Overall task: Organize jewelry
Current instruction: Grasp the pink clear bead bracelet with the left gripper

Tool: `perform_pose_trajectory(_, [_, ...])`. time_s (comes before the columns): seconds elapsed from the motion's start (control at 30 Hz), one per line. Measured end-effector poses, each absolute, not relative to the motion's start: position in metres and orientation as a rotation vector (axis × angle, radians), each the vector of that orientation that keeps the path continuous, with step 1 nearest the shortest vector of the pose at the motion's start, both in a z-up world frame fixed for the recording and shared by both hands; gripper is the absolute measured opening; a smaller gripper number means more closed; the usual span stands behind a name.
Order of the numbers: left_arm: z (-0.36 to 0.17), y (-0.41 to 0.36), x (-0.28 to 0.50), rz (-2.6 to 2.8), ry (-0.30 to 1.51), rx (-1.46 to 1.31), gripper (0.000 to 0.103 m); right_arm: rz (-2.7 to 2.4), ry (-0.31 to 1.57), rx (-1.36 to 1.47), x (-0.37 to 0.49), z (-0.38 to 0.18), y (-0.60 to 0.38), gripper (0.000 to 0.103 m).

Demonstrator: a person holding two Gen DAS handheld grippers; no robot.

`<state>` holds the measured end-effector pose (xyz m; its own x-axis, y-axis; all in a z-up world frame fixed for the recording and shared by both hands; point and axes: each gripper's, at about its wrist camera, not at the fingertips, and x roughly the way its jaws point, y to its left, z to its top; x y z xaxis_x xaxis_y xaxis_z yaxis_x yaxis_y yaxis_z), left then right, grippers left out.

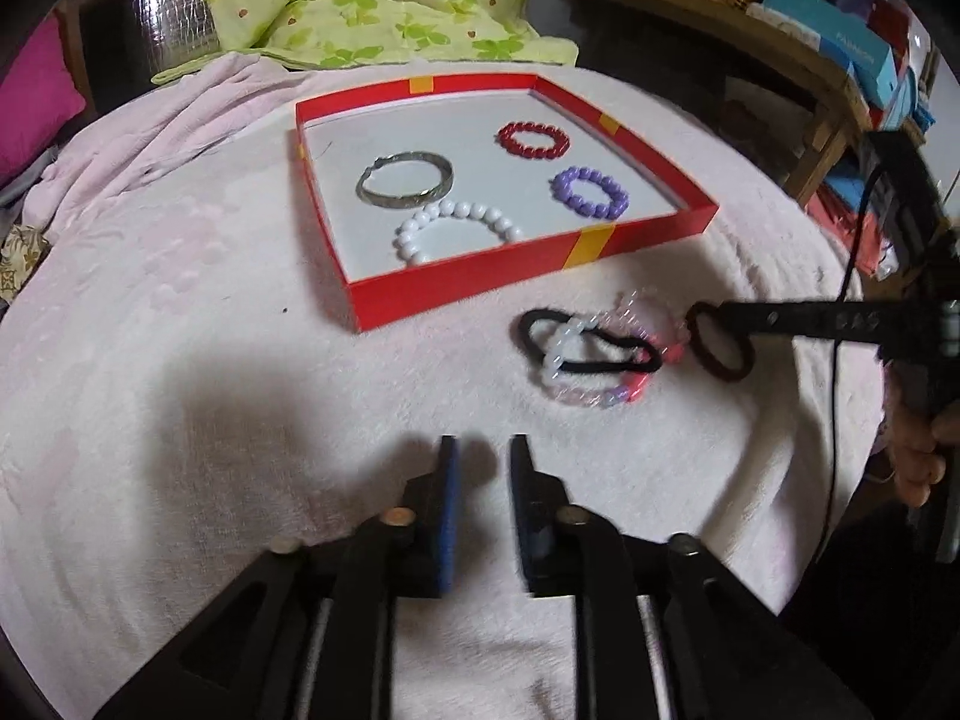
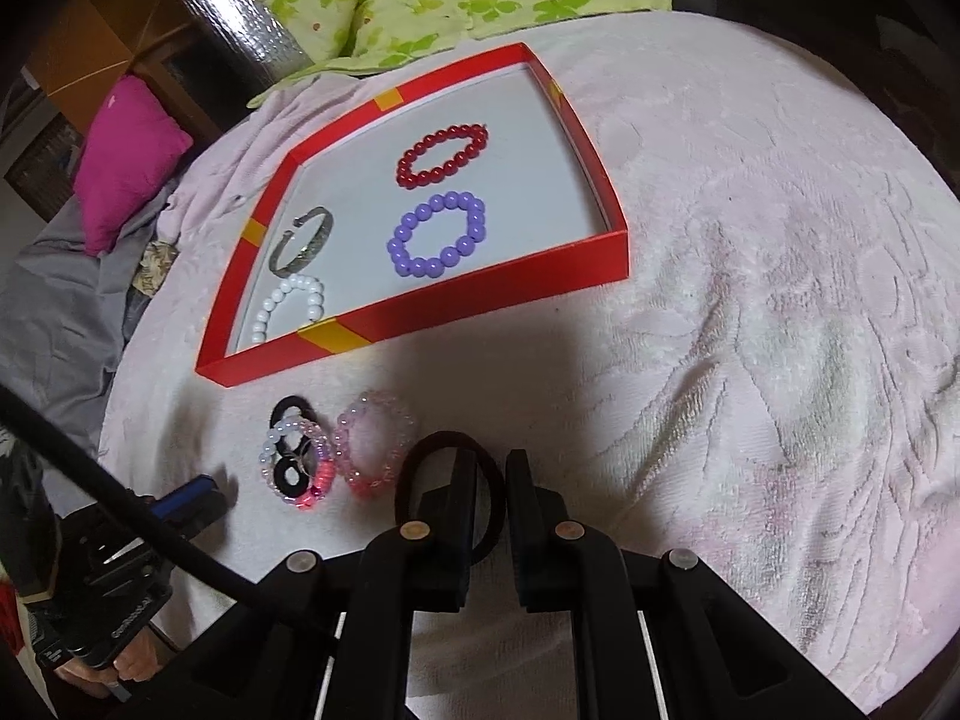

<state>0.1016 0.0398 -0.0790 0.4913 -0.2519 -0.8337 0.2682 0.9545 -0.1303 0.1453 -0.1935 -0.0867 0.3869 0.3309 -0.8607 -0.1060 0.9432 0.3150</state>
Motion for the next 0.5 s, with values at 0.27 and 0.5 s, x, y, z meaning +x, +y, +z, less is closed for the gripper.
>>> perform_pose_trajectory(0.27, [-0.086,0.019,0.12,-0.327,1.007,0.009,0.04,0.272,1.157,0.226,0.144,-0.09,-0.194,0.012])
perform_pose_trajectory(0.5, [-0.093,0.009,0.129,-0.378,1.001,-0.002,0.025,0.282,1.164,0.227,0.141,-0.089,-0.196,0.012])
